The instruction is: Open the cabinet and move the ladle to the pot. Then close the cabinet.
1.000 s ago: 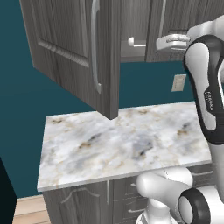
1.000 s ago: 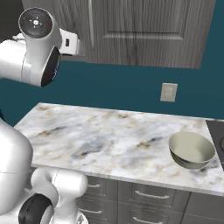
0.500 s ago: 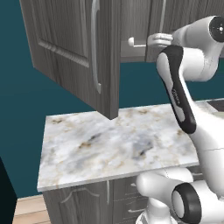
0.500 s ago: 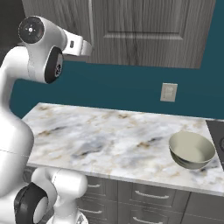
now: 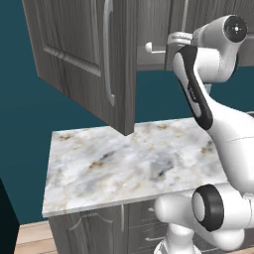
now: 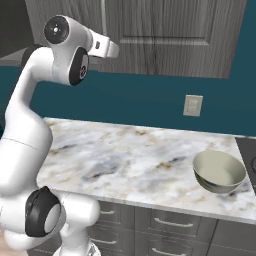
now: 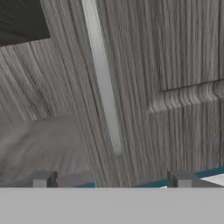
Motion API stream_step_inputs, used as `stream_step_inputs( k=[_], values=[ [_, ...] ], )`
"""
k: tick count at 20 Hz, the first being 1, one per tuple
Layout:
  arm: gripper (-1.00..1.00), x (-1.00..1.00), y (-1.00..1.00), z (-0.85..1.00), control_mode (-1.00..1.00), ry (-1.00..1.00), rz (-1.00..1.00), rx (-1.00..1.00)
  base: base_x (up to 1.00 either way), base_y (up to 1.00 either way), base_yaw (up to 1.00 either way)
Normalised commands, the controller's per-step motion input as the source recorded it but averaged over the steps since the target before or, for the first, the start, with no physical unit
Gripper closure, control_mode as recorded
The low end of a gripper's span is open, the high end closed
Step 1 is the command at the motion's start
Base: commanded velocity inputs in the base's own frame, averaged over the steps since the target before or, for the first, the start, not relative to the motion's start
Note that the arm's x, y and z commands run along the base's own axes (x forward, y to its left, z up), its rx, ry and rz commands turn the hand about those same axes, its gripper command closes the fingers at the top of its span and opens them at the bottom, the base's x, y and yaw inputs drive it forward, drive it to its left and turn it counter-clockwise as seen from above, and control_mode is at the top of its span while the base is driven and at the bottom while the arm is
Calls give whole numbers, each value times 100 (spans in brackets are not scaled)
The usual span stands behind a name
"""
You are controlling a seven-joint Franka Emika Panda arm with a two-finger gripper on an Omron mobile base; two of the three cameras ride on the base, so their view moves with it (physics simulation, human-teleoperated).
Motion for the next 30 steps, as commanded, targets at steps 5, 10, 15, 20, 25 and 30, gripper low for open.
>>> stream_step_inputs(
  k=[5,10,15,20,25,30],
  values=[
    [-100,49,-18,0,-100,0,0,3,0,0,0],
    [-100,59,-10,0,-100,0,0,0,0,0,0],
    [-100,60,-3,0,-100,0,0,0,0,0,0],
    [-100,57,0,0,-100,0,0,0,0,0,0],
    [100,53,0,0,-100,0,0,0,0,0,0],
    [100,16,-22,0,-100,-2,-2,0,0,0,0]
  ],
)
